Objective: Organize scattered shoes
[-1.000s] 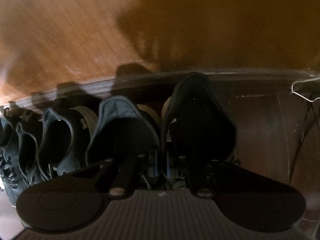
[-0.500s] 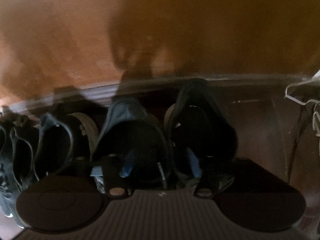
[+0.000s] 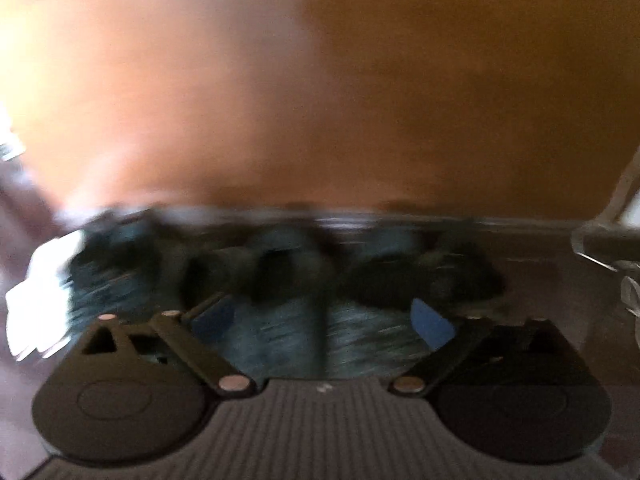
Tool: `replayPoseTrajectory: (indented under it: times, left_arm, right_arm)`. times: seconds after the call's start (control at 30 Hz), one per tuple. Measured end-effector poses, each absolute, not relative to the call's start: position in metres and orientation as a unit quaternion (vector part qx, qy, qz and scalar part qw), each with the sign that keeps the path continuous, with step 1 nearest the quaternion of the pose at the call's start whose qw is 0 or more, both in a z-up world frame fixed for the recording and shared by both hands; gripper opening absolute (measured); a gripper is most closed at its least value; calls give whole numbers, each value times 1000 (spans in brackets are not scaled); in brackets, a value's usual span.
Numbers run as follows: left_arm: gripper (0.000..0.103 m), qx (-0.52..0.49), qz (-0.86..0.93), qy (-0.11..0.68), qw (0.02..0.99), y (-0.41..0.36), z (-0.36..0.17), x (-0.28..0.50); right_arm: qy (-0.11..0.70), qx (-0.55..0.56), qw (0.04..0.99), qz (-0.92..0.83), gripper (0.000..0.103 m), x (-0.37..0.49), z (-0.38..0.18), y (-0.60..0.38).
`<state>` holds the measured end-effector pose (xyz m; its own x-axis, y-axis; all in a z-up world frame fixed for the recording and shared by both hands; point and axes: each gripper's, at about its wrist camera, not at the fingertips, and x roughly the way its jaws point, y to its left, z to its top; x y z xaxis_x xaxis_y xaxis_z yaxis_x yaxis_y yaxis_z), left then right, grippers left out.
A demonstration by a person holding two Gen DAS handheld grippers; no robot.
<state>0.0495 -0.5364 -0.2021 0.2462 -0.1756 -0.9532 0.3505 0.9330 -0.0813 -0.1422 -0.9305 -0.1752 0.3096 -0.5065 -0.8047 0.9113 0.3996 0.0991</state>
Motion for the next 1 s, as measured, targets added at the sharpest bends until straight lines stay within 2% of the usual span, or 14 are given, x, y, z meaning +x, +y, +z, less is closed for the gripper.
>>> replayPoseTrajectory:
  times: [0.33,0.43,0.67,0.83,1.0]
  left_arm:
    - [103,65,-106,588,799,-405,-176,75]
    - [103,65,-79,594,798,-349,-157,86]
    - [103,67,-37,582,809,-204,-97,118]
    - [103,64,-25,564,823,-138,-79,143]
    - [103,42,-45,565,823,-106,-75,150]
  right_arm:
    - [333,233,875,-263,103,-18,-112,-764]
    - [328,212,898,-201,103,17,-87,-685]
    - [371,229,893,-108,103,49,-61,-524]
    - [407,232,878,-93,103,44,-50,-434]
    - [441,214,868,-80,103,41,-33,-373]
